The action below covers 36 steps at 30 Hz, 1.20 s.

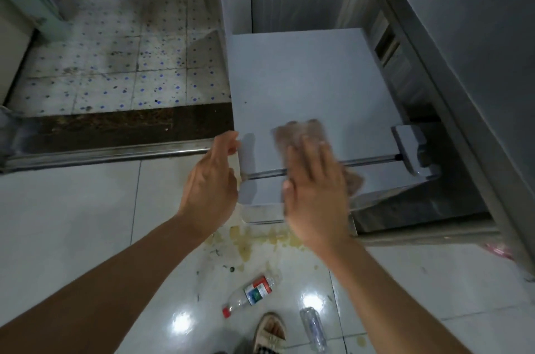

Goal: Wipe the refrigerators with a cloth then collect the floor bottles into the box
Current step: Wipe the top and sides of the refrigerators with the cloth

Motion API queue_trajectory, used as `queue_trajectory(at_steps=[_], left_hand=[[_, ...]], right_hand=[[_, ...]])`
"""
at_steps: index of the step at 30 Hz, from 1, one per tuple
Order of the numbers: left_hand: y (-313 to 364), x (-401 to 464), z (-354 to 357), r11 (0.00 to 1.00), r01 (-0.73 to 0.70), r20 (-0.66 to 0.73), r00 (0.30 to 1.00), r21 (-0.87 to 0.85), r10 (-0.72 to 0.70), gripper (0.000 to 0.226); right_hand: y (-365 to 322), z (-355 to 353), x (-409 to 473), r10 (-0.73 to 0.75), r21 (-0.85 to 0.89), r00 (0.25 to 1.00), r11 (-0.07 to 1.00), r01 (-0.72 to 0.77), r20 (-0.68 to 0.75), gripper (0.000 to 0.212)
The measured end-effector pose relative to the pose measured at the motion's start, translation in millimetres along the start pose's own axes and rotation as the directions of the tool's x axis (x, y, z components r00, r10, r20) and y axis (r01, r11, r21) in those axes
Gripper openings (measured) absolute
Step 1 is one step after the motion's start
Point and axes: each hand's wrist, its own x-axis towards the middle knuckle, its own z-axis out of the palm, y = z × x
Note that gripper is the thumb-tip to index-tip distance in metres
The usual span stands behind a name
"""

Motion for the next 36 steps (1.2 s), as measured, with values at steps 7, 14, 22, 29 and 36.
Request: queue_trajectory(at_steps=[7, 14, 22, 29, 36], left_hand=[[-2.3, -6.6, -5.8, 0.995, -0.094, -0.022, 0.995, 0.036, 0.095, 0.052], [23.4, -25.2, 27.0, 0.934, -0.350, 0.037, 0.937, 0.070, 0.348, 0.055], [20.5, -37.6, 61.1, 0.900, -0.373, 0.017, 0.925, 0.226, 0.379, 0.045], [14.0, -36.9, 85.5, 0.846, -0.382, -0.218, 0.850, 0.373, 0.480, 0.028], [13.6, -33.1, 121.1, 0.858, -0.255, -0.511, 0.715, 0.446, 0.478, 0.016]], right_hand=[[-42.0, 12.5, -20.7, -0.212, 0.159, 0.954, 0.956, 0.247, -0.211, 0.051], [90.6, -8.9, -40.7, 0.056, 0.005, 0.977, 0.998, -0.056, -0.206, 0.050], [101.1, -1.0, -33.0, 0.168, 0.020, 0.960, 0.986, -0.167, -0.222, 0.070], [111.7, 10.0, -37.7, 0.073, 0.110, 0.892, 0.994, -0.026, -0.446, 0.056], [130.4, 51.8, -28.4, -0.049, 0.003, 0.651, 0.997, 0.079, -0.757, 0.035]])
